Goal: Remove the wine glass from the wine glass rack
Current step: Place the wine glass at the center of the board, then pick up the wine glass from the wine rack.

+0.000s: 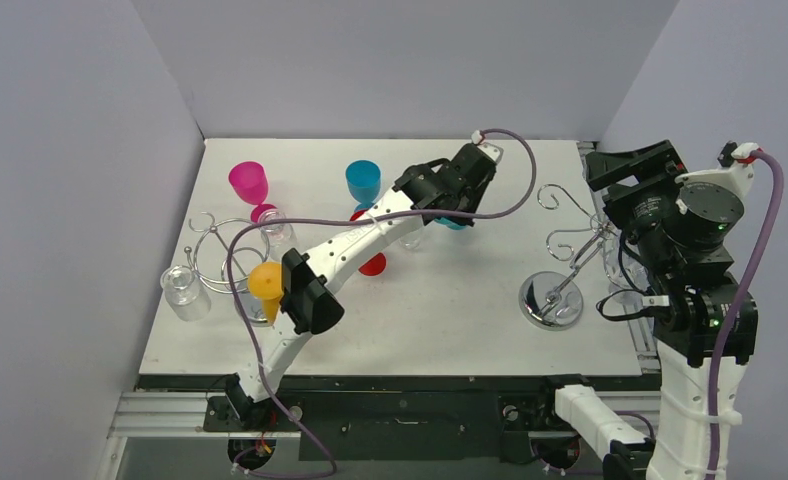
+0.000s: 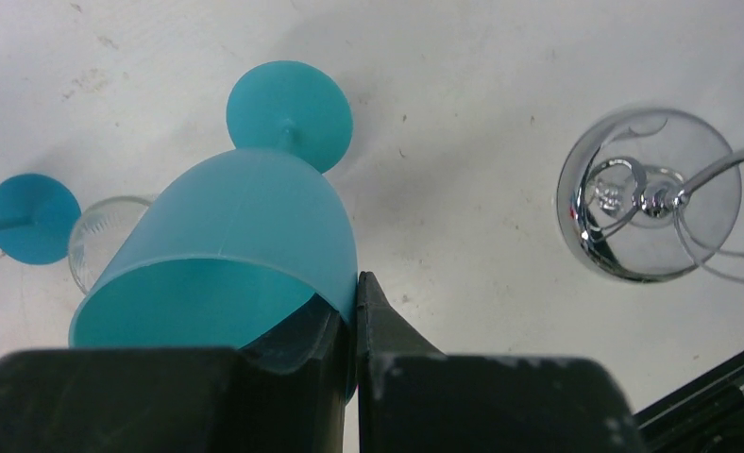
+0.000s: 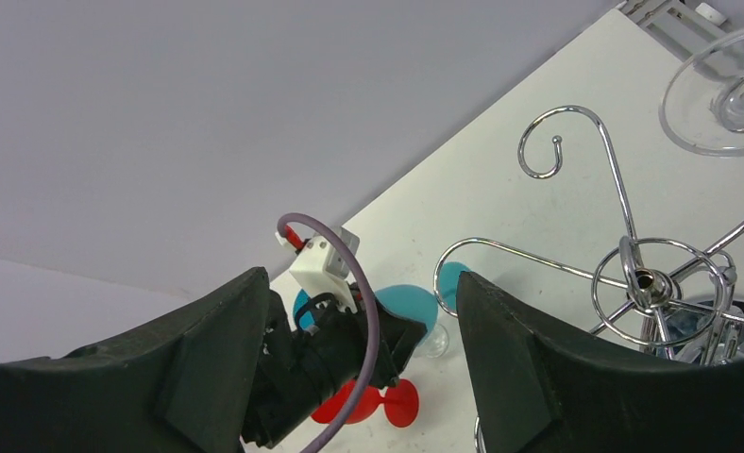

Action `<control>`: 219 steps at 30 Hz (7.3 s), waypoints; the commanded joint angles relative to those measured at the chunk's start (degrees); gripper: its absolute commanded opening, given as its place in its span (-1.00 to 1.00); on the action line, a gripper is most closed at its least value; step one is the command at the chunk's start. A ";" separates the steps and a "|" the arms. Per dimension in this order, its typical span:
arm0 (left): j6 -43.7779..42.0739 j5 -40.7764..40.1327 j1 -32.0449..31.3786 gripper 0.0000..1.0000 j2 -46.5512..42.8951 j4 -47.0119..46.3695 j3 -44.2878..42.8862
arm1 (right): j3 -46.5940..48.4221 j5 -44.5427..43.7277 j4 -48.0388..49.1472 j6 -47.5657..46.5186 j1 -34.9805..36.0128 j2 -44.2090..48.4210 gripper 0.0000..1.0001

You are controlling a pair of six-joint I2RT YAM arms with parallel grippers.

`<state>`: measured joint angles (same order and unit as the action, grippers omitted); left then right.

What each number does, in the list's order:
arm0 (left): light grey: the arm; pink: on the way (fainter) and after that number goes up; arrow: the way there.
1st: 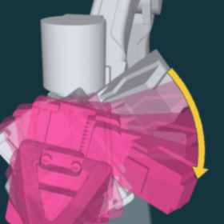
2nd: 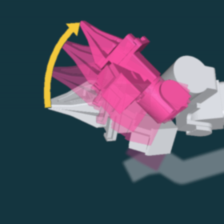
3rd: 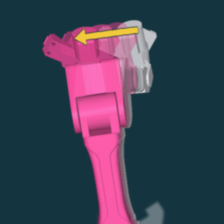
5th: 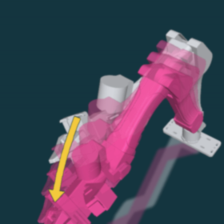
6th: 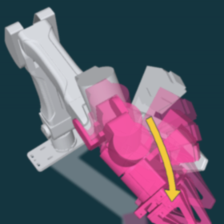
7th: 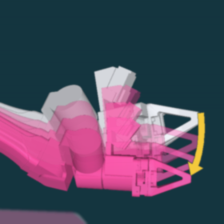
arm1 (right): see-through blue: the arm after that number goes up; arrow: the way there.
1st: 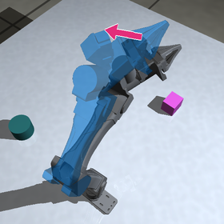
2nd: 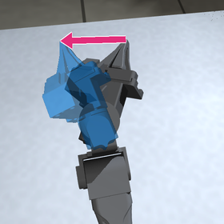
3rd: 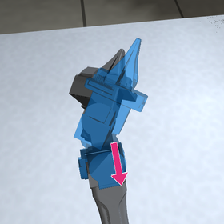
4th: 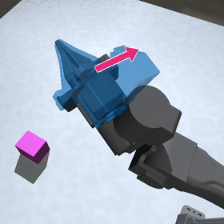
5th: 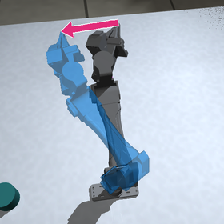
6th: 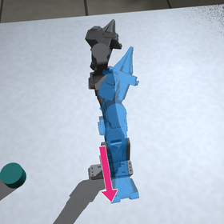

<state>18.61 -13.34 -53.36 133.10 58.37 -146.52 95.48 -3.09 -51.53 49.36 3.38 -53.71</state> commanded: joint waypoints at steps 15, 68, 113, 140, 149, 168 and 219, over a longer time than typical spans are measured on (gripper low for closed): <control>4.27 -1.42 -4.66 -1.00 -21.20 6.31 23.91 | 0.14 -1.93 -0.49 -1.66 0.05 1.50 0.36; 1.54 6.55 0.94 0.55 -35.65 1.41 31.30 | 7.15 -9.65 -9.30 -6.91 -1.09 -2.17 0.47; 3.62 19.77 -0.08 0.75 -59.47 -6.68 54.78 | 3.48 3.78 -21.50 -10.66 -43.29 -2.25 0.31; 1.37 19.05 -0.08 0.75 -58.92 -3.33 51.35 | 3.50 10.85 -21.95 -14.21 -52.46 -8.31 -0.03; 1.12 19.28 -0.08 0.75 -58.40 -2.75 50.33 | 1.56 14.06 -19.21 -13.52 -53.85 -9.62 -0.14; 1.36 19.75 -0.12 0.75 -58.05 -2.91 50.41 | -8.22 17.79 -11.53 -11.82 -55.96 -6.42 -0.34; 1.08 19.45 -0.08 0.75 -56.99 -3.26 50.72 | -12.84 16.62 -6.17 -7.64 -58.10 1.81 -1.00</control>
<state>20.38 5.91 -53.21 76.01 56.42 -93.80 82.67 14.85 -58.52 41.65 -53.89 -52.71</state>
